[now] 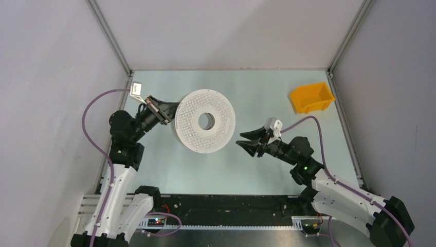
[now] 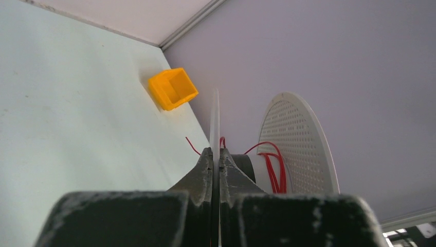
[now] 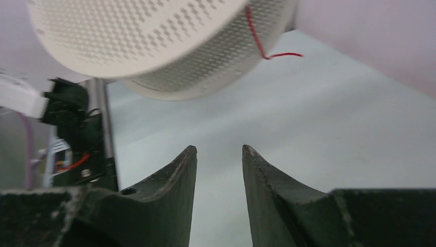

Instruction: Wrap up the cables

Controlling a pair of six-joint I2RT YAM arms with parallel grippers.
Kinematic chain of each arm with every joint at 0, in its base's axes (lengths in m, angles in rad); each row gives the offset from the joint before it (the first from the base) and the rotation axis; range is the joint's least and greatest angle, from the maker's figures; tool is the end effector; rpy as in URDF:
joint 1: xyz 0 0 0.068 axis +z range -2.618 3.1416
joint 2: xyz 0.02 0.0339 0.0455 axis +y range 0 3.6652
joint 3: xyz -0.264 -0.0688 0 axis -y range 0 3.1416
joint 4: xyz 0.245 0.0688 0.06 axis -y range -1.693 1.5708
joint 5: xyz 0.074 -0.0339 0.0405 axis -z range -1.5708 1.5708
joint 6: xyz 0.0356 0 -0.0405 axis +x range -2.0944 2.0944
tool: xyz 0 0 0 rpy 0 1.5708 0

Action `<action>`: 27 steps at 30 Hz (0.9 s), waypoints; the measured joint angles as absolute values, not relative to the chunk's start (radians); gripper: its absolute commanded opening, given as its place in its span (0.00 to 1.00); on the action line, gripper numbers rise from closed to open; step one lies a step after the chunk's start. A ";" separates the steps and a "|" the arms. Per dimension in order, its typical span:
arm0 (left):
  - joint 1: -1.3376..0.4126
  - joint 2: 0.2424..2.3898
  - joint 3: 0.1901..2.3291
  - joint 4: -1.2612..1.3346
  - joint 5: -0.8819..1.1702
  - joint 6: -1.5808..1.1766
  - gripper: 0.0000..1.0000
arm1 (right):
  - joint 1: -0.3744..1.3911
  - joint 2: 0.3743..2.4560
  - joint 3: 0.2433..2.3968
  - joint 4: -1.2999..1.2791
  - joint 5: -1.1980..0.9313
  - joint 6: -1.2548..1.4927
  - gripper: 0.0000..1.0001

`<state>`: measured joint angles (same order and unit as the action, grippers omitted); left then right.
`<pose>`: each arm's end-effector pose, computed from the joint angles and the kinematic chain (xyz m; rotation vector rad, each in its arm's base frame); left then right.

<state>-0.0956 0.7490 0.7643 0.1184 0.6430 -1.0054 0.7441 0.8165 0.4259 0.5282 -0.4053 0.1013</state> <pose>0.1695 -0.0377 0.3707 -0.1469 1.6097 -1.3323 0.1335 0.1419 0.2827 -0.7986 1.2937 0.9742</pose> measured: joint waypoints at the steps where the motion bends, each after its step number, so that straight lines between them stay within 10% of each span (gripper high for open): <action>1: -0.096 0.753 0.766 0.123 0.652 -1.015 0.00 | 0.742 0.805 0.400 0.555 -0.379 0.081 0.42; 27: -0.155 0.945 0.931 0.194 0.999 -0.968 0.00 | 0.712 0.699 0.260 0.955 -0.538 -0.353 0.45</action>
<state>-0.1551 0.9447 0.9314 0.1936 0.9985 -0.9676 0.7124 0.6994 0.2604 0.9554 -0.5381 -0.3527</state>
